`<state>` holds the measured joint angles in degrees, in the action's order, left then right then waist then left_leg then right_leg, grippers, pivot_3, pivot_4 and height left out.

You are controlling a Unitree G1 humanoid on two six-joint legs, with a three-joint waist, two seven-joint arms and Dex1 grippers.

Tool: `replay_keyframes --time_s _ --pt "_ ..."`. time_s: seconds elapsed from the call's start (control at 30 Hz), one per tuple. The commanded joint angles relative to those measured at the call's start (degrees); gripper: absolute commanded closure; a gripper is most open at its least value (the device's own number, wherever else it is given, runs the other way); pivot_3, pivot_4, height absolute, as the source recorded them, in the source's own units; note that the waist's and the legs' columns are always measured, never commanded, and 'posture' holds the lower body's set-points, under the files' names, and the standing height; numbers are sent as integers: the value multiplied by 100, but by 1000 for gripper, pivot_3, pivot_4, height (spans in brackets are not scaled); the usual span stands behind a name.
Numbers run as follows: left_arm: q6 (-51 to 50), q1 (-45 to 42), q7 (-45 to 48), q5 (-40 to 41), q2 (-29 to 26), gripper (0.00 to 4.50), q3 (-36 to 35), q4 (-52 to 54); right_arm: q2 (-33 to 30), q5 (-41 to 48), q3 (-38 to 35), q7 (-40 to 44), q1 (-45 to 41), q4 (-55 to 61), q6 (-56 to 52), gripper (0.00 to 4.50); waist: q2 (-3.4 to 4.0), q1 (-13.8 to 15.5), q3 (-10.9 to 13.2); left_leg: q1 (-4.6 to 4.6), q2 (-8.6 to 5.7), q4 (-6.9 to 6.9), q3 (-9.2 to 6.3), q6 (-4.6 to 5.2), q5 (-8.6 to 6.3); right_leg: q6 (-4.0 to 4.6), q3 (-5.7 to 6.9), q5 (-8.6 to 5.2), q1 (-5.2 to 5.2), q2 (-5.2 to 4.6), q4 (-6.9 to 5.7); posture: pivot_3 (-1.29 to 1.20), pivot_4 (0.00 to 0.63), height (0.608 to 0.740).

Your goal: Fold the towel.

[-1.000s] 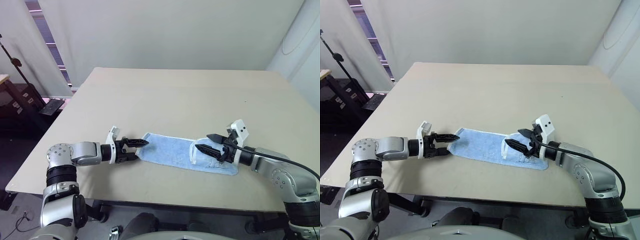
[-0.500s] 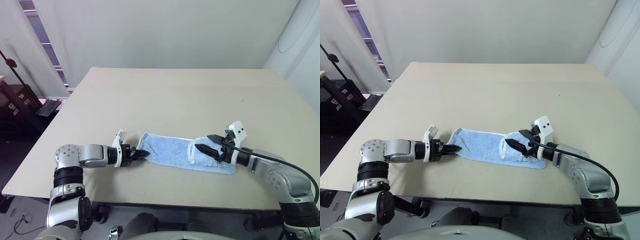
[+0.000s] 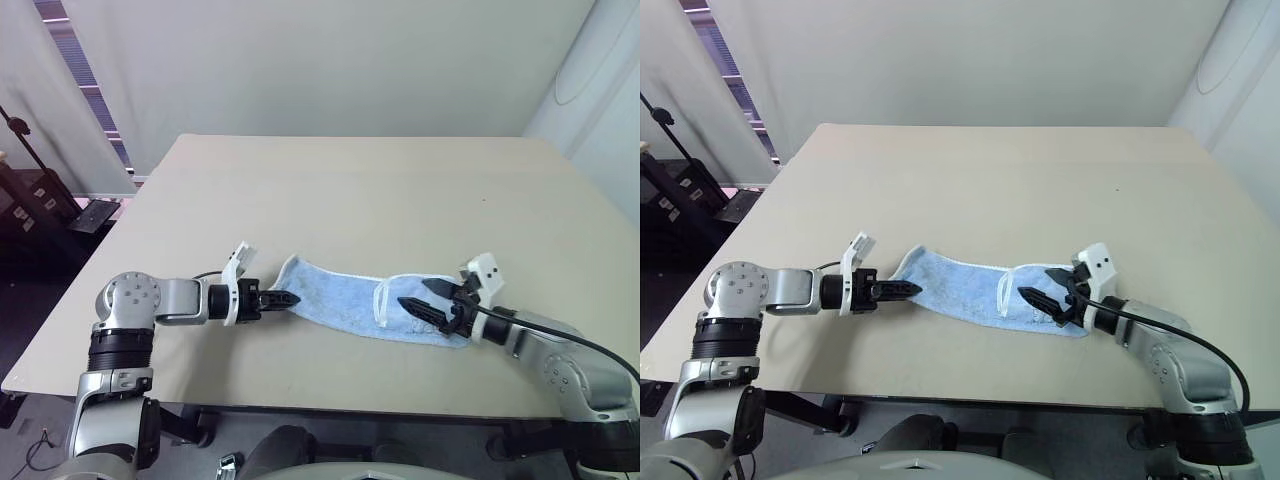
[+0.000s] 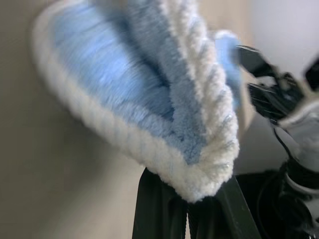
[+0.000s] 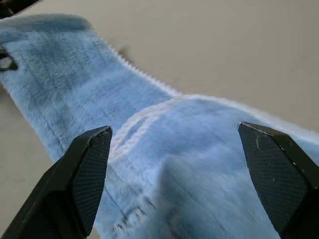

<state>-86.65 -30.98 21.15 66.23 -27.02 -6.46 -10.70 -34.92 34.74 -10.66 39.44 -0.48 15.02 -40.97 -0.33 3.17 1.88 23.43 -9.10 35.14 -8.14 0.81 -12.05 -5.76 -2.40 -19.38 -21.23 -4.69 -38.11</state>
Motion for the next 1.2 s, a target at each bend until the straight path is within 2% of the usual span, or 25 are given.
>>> replay_keyframes --time_s 0.03,0.2,0.3,0.4,0.53,0.77,0.83,1.0,1.13,1.2 --pt "282 -428 776 -414 -54 4473 550 179 -20 295 -351 29 49 307 -54 267 -1 -16 1 0 0 0 0 0 0 1 0 0 0 0 0 0 0 740" --pt "1259 -1032 1971 -1425 22 4473 1734 131 -28 390 -571 -91 231 418 -90 267 -6 -82 6 4 1 -4 1 6 -3 0 -1 -1 -2 -2 8 0 0 740" --pt "1785 -1469 2743 -1897 278 4473 2363 -45 19 401 -776 -244 348 450 -67 267 -11 -87 10 9 1 -4 3 9 -5 0 -3 -1 -6 -2 12 0 0 740" --pt "1857 -2084 3255 -2052 853 4473 2611 -391 -11 321 -1038 -351 603 426 -7 267 -28 -59 24 14 0 0 3 12 -6 -1 -2 -1 -6 -2 14 0 0 740" --pt "2373 -2758 3507 -2683 1726 4473 2964 -1215 -73 343 -1521 -394 1046 529 31 267 -41 -82 35 24 -1 6 3 22 -11 -19 2 4 -7 -4 21 0 0 740" --pt "3362 -3074 4146 -3913 2631 4473 3747 -2583 101 364 -2103 -675 1567 717 91 267 -30 -96 59 25 5 0 9 44 -8 -31 -2 4 -10 1 20 0 0 740" --pt "3560 -3039 4248 -4167 2742 4473 3825 -2792 165 356 -2174 -773 1627 749 110 267 -26 -113 62 26 6 1 9 44 -8 -32 -3 4 -10 1 16 0 0 740" --pt "3579 -3064 4299 -4284 3089 4473 3402 -3282 260 273 -2223 -915 1717 732 219 267 -19 -94 64 27 4 8 9 45 -8 -34 -2 4 -14 1 13 0 0 740" --pt "3742 -3104 3907 -4521 3424 4473 3131 -3555 282 271 -2188 -1039 1589 610 252 267 -19 -91 64 26 3 12 9 45 -8 -48 -2 11 -12 1 13 0 0 740" --pt "3717 -3102 3830 -4602 3549 4030 3041 -3595 266 253 -2115 -1043 1556 577 271 267 -19 -91 64 26 2 14 9 45 -8 -50 -2 12 -12 0 13 0 0 740"
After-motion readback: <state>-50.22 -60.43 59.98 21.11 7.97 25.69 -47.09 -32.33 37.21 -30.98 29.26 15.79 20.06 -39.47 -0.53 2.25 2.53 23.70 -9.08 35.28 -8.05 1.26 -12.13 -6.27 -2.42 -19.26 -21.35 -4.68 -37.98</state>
